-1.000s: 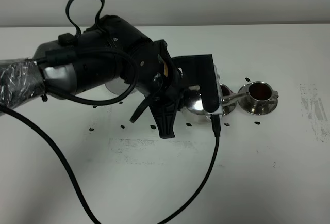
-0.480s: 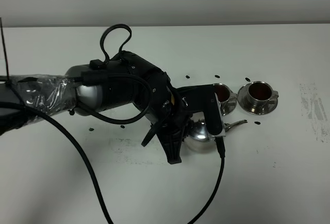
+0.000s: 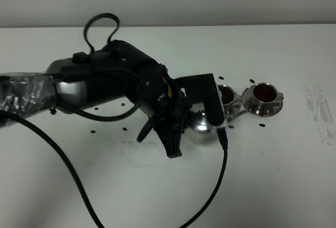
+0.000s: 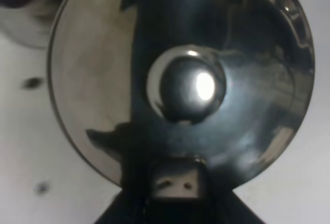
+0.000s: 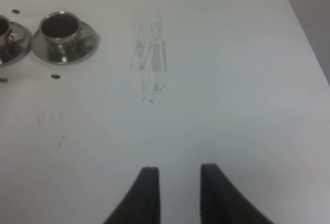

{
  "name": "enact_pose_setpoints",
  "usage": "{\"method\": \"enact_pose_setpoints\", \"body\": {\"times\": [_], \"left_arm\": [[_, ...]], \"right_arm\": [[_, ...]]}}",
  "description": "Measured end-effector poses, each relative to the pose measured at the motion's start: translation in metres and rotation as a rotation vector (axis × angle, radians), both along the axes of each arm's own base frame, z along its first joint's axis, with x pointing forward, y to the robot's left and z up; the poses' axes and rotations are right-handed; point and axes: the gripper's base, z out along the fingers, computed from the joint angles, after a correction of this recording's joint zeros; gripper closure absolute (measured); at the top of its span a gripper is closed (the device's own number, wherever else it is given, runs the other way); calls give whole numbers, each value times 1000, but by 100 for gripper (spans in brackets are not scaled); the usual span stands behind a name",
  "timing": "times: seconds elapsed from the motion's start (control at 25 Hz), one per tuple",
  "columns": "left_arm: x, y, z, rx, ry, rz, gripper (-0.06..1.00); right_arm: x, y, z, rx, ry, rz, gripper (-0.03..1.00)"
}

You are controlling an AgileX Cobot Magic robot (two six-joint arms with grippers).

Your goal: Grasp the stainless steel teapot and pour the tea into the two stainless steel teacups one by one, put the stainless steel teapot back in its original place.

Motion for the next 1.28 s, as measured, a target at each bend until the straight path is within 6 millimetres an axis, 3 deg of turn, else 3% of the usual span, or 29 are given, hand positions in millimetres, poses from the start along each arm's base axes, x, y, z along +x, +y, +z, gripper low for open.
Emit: {"method": "enact_pose_setpoints", "body": {"times": [0.12,0.24,0.48,0.68,0.8,1.0,1.28], "left_arm": [[13,23,23,-45,-39,124,76],[30,52,33,-89,-37,302,76],[63,116,34,-167,18,717,76],[80,153,28,-177,39,882,76],[90,157,23,-162,70,913,76],[115,147,21,-143,127,928,76],[134,131,-10,-83,205,922,76]], "right_arm": [[0,0,0,0,0,0,78],[0,0,0,0,0,0,78],[0,0,0,0,0,0,78],[0,0,0,0,0,0,78],[0,0,0,0,0,0,78],[0,0,0,0,0,0,78],[0,0,0,0,0,0,78]]}}
